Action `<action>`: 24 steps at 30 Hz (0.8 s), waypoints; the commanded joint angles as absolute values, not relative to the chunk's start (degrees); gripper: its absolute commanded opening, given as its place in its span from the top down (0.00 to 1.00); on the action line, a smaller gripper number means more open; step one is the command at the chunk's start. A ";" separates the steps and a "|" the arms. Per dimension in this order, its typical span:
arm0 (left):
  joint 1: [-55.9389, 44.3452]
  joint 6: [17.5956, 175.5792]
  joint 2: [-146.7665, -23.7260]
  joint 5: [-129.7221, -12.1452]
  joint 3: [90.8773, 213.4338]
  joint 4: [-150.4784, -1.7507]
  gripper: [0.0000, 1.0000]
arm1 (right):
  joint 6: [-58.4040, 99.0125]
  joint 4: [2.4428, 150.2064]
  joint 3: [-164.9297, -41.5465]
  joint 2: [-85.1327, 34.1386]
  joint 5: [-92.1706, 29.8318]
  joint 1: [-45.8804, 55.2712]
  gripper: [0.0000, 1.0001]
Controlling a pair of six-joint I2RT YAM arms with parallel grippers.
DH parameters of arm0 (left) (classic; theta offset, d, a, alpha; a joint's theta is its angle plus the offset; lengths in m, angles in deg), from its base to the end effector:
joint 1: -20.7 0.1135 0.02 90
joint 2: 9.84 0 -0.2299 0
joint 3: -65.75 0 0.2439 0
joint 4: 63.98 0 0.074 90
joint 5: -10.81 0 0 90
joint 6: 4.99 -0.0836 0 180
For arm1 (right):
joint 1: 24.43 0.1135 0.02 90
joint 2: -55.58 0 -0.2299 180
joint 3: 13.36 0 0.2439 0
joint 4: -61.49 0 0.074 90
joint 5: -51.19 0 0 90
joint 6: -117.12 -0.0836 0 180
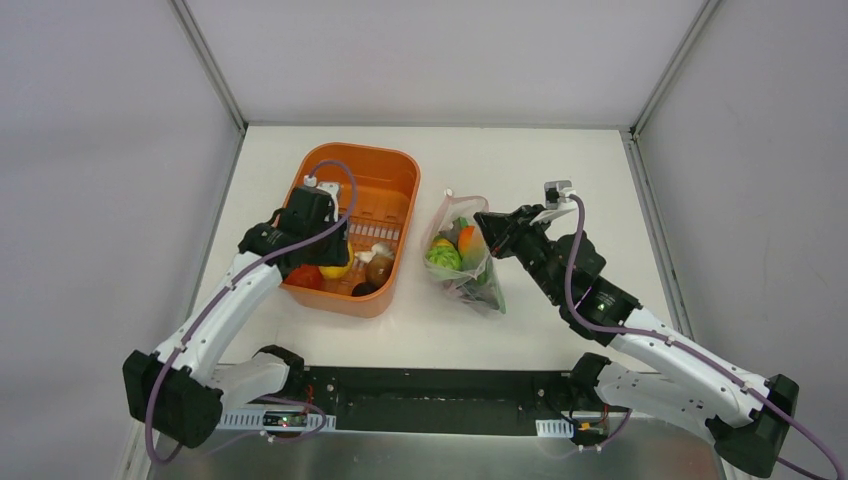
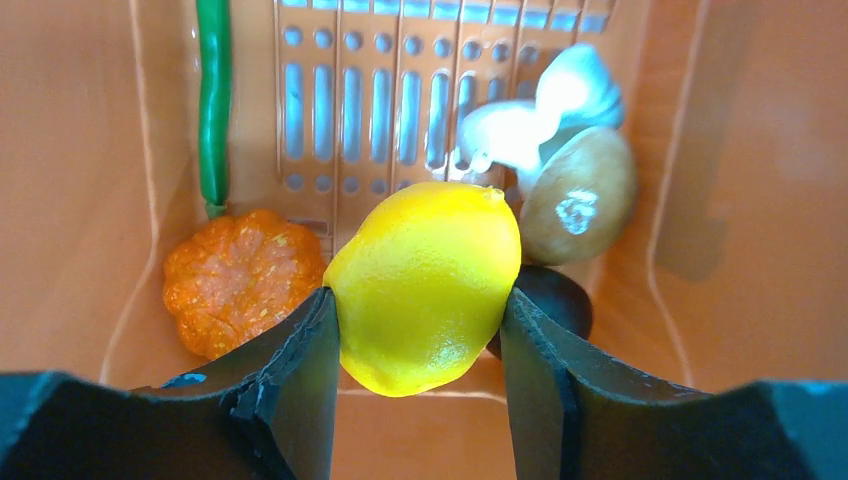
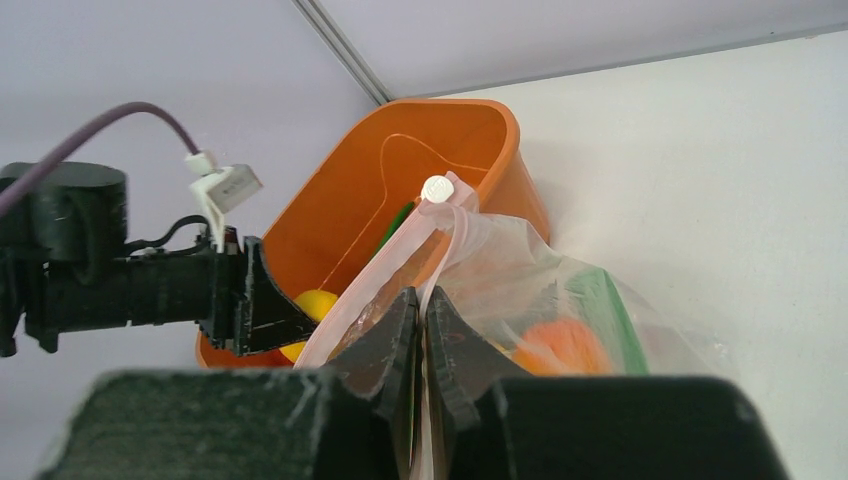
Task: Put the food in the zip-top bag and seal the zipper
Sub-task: Pick up the fake fruit from the bin.
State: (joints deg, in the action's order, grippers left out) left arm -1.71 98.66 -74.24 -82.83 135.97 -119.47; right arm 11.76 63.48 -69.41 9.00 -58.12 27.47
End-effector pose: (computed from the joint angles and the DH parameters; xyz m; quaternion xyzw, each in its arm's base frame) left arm 0.2472 -0.0962 0.2255 0.0607 0.9363 -0.0783 0.3369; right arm 0.1786 0.1829 0.3405 -0.0841 0.6569 0.3183 0.6783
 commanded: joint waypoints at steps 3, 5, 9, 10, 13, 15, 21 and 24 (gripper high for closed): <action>-1.53 103.79 -65.05 -83.74 130.90 -108.06 1.00 | 12.79 59.34 -71.38 9.31 -59.96 27.57 0.90; -1.53 104.73 -63.11 -83.94 130.08 -106.64 1.00 | 12.84 59.38 -71.34 9.44 -60.00 27.59 0.90; -1.53 106.42 -60.44 -84.24 128.62 -104.34 1.00 | 12.90 59.26 -71.22 9.36 -60.08 27.53 0.90; -1.53 106.93 -59.74 -84.25 128.13 -103.57 1.00 | 12.88 59.14 -71.20 9.33 -60.08 27.60 0.90; -1.53 108.13 -57.72 -84.33 126.65 -101.18 1.00 | 13.14 59.18 -71.20 9.11 -60.15 27.58 0.90; -1.53 109.12 -56.55 -84.03 125.98 -99.89 1.00 | 13.32 59.21 -71.20 9.03 -60.04 27.52 0.90; -1.53 113.87 -53.70 -75.62 124.48 -93.18 1.00 | 14.11 58.19 -70.40 9.39 -55.83 27.51 0.90; -1.60 118.01 -52.90 -69.12 124.63 -88.11 1.00 | 14.51 57.67 -70.10 9.57 -53.63 27.60 0.90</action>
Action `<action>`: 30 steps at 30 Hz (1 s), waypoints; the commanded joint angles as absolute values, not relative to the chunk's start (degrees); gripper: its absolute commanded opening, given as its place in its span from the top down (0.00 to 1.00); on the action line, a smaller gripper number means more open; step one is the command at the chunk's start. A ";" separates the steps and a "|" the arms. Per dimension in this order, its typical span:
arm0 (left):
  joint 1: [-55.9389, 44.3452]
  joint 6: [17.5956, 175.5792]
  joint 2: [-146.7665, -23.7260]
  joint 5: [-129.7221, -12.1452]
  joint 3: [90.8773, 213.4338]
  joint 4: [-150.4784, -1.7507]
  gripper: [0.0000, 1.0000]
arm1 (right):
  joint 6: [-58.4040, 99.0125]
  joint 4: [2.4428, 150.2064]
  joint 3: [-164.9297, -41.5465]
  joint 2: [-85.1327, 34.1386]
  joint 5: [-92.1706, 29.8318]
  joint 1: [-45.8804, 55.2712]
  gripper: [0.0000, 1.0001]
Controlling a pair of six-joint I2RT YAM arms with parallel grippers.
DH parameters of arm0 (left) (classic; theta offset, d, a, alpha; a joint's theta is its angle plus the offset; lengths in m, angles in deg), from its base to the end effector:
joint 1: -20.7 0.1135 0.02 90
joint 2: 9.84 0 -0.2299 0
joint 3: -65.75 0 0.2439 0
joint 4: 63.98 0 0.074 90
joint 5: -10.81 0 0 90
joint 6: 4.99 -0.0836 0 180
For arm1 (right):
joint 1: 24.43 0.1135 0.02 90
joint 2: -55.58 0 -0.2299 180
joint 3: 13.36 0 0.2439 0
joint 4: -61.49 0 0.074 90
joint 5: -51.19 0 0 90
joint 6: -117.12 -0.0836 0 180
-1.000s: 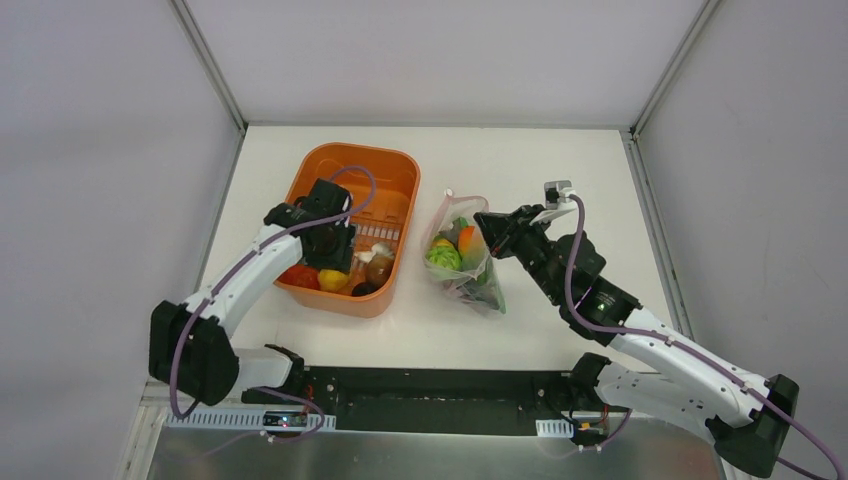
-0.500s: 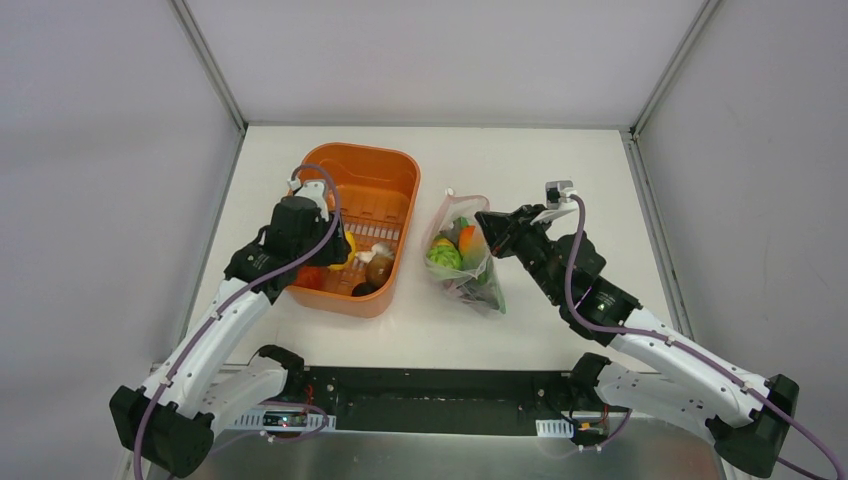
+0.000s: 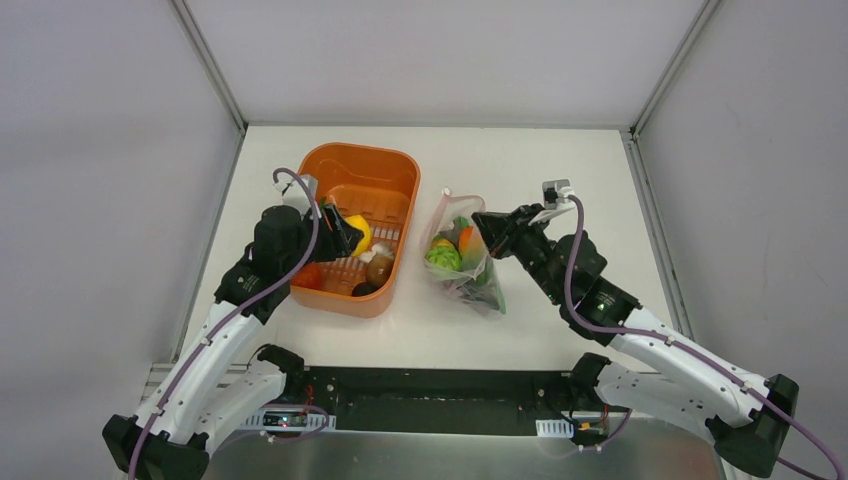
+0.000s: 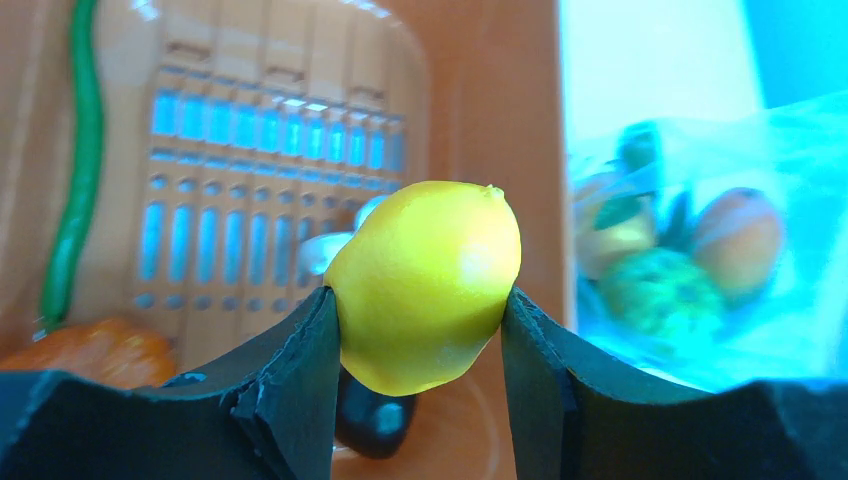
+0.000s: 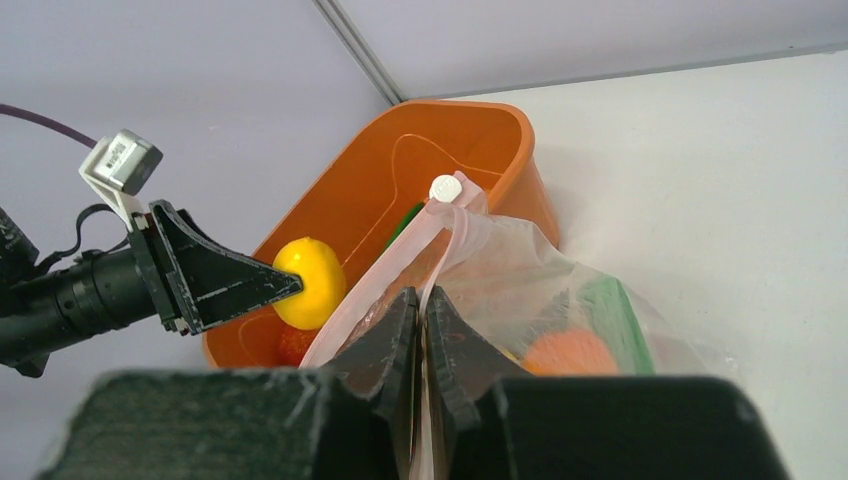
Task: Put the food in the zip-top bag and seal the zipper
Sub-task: Pick up the fake fruit from the bin, then place the fake fruit in the zipper food storage bag.
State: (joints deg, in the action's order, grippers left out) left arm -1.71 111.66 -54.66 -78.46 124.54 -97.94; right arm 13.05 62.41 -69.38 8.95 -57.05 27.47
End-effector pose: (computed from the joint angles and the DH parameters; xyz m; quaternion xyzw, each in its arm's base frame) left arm 0.2231 -0.0931 0.2806 -0.0266 0.8187 -0.2429 0.5197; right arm 0.1776 0.1841 0.3430 -0.0954 0.6488 0.3203 0.6836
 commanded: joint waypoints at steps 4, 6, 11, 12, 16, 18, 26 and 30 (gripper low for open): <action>-2.39 122.11 -51.23 -62.74 124.45 -79.96 1.00 | 15.01 57.92 -70.48 9.13 -53.11 27.56 0.91; -3.21 122.84 -50.95 -60.18 125.30 -77.69 1.00 | 14.95 58.40 -70.75 8.85 -53.86 27.60 0.91; -7.08 124.03 -51.20 -57.07 126.70 -72.80 0.99 | 14.59 58.33 -71.13 7.60 -53.92 27.55 0.91; -8.09 123.96 -51.50 -57.36 126.73 -72.19 0.99 | 14.41 58.06 -71.05 7.40 -53.40 27.53 0.91; -12.69 122.43 -53.17 -58.43 127.97 -71.19 0.99 | 14.30 57.72 -71.29 6.84 -52.21 27.61 0.91; -14.26 121.56 -54.14 -58.84 128.80 -70.88 0.98 | 14.29 57.80 -71.22 7.08 -51.91 27.53 0.91; -19.88 120.18 -59.03 -59.22 131.95 -69.22 0.97 | 14.11 56.74 -70.09 8.74 -49.69 27.60 0.91; -22.52 118.38 -62.41 -61.17 133.72 -70.21 0.95 | 14.11 56.37 -69.88 8.80 -48.79 27.52 0.90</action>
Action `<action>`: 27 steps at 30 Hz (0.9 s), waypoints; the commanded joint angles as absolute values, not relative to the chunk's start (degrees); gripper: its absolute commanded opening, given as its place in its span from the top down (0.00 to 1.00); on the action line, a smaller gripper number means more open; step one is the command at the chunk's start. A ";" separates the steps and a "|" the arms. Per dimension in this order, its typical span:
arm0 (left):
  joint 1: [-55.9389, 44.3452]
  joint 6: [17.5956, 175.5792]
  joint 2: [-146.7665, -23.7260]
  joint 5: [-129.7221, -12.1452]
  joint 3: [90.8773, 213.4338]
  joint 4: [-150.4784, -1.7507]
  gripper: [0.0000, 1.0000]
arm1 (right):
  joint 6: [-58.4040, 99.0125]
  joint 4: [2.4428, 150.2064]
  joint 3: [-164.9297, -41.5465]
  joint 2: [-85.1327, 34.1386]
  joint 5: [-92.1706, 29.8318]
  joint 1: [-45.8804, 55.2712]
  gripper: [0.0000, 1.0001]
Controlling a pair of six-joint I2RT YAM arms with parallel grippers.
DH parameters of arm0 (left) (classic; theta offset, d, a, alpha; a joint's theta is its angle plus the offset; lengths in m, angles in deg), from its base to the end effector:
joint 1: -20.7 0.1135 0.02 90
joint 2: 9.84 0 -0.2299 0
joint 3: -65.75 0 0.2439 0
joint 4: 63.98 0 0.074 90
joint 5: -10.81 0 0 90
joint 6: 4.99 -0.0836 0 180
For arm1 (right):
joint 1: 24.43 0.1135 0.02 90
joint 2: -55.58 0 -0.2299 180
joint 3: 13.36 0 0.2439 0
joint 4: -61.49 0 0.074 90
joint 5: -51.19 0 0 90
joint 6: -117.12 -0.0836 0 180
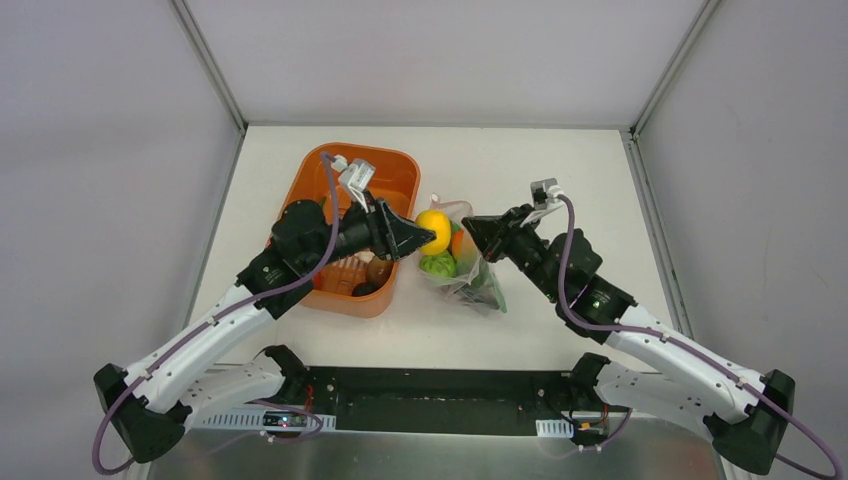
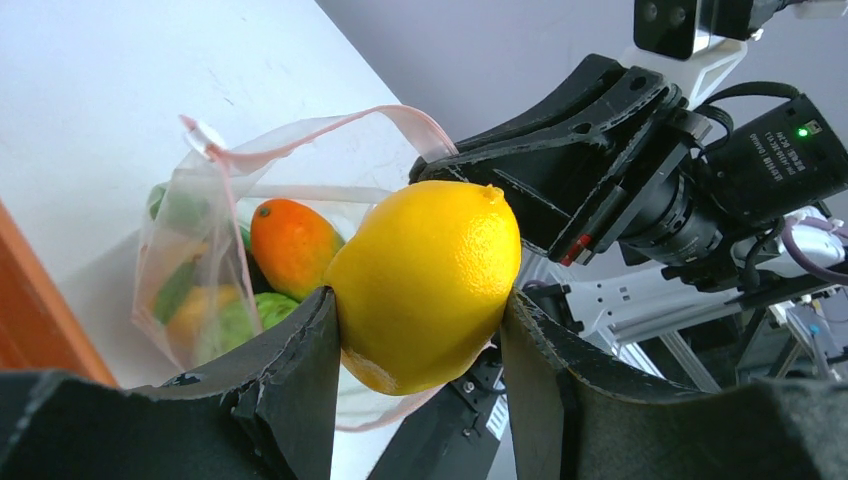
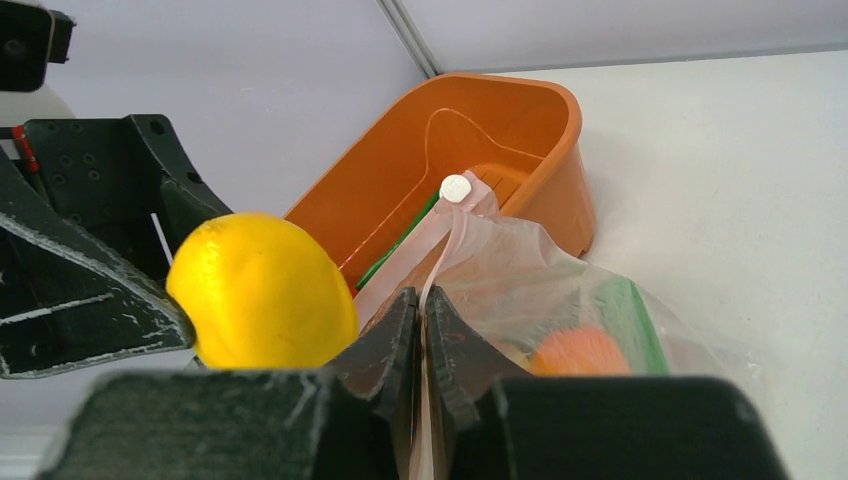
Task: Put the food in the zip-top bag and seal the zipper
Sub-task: Place the fake fruit in the zipper food storage bag.
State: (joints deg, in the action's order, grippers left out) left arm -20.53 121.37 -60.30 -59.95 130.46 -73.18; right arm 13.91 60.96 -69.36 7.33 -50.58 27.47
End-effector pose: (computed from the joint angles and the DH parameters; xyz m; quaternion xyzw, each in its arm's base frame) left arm 0.1792 -0.1936 0.3643 0.1514 0.6599 -0.5436 0.4961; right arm 0.1756 0.1963 0.3404 -0.1424 0.6397 0.3483 0.6702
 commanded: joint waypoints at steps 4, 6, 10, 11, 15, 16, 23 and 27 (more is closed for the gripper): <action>-24.77 112.93 -65.01 -64.83 132.75 -68.69 0.89 | 14.19 56.04 -69.72 8.89 -47.80 27.57 0.91; -25.22 111.79 -66.78 -63.95 132.91 -67.96 0.86 | 14.43 56.04 -69.70 9.02 -47.71 27.57 0.90; -26.51 107.88 -70.30 -65.89 136.01 -74.52 0.68 | 14.59 55.69 -69.36 10.04 -48.88 27.53 0.90; -26.71 106.81 -70.96 -66.46 137.05 -76.33 0.59 | 14.60 55.24 -69.05 10.53 -49.17 27.59 0.90; -27.15 105.49 -70.51 -70.26 136.80 -77.69 0.28 | 14.46 53.64 -67.57 12.40 -51.72 27.59 0.90; -27.13 105.44 -69.56 -70.55 136.01 -76.90 0.23 | 14.57 53.64 -67.45 12.66 -52.56 27.55 0.90; -27.18 104.02 -65.63 -71.33 134.70 -77.92 0.02 | 15.08 53.76 -66.73 14.36 -57.87 27.59 0.90; -27.11 103.12 -61.80 -75.04 132.48 -77.95 0.01 | 14.50 52.55 -65.64 15.15 -59.59 27.60 0.90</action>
